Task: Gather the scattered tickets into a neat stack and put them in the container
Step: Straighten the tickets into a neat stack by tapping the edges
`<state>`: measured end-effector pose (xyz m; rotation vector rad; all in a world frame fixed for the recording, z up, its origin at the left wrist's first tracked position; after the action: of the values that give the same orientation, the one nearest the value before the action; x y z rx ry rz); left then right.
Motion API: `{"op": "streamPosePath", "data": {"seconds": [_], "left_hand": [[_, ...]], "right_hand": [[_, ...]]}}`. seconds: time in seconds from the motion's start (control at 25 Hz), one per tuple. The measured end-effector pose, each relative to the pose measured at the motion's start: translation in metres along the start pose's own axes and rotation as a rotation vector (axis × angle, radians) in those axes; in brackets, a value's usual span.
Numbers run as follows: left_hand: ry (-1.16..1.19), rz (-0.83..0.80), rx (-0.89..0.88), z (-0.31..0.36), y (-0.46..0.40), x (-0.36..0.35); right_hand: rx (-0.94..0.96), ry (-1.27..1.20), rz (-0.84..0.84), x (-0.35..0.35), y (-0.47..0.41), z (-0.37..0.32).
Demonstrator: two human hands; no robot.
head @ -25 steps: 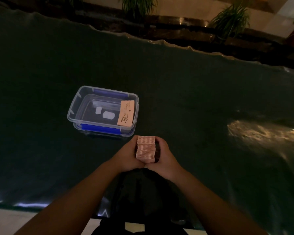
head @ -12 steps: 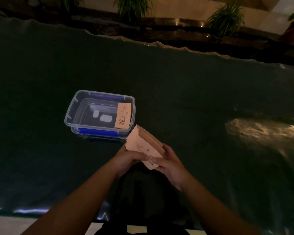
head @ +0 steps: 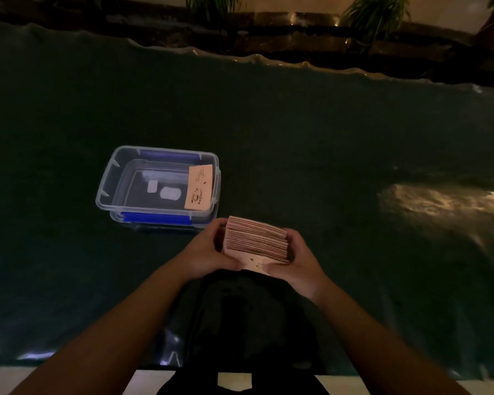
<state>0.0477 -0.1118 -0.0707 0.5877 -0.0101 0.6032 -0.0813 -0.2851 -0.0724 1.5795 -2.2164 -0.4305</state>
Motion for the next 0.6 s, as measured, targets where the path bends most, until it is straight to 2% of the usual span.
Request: {"op": "streamPosePath", "data": {"seconds": [0.2, 0.4, 0.52, 0.6], "left_hand": [[-0.292, 0.123, -0.100, -0.004, -0.015, -0.001], [-0.459, 0.095, -0.083, -0.013, -0.023, -0.009], [-0.525, 0.091, -0.069, -0.015, -0.028, -0.013], [-0.584, 0.094, -0.074, -0.016, -0.030, -0.014]], "right_hand": [[0.052, 0.241, -0.002, 0.007, -0.008, 0.000], [-0.030, 0.405, -0.132, -0.004, -0.018, 0.026], [-0.016, 0.713, -0.044, 0.008, -0.025, 0.033], [-0.011, 0.789, -0.029, 0.010, -0.027, 0.037]]}}
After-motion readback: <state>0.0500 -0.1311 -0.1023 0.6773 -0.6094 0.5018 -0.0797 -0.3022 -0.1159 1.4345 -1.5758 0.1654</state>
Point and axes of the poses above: each hand's wrist, its own y-axis away from the middle knuckle, its own x-axis out of the back of the hand, z = x × y, the point moved 10 cm from there along -y, towards the middle knuckle, and after that the axes turned 2 degrees about y, right-handed, at the moved point
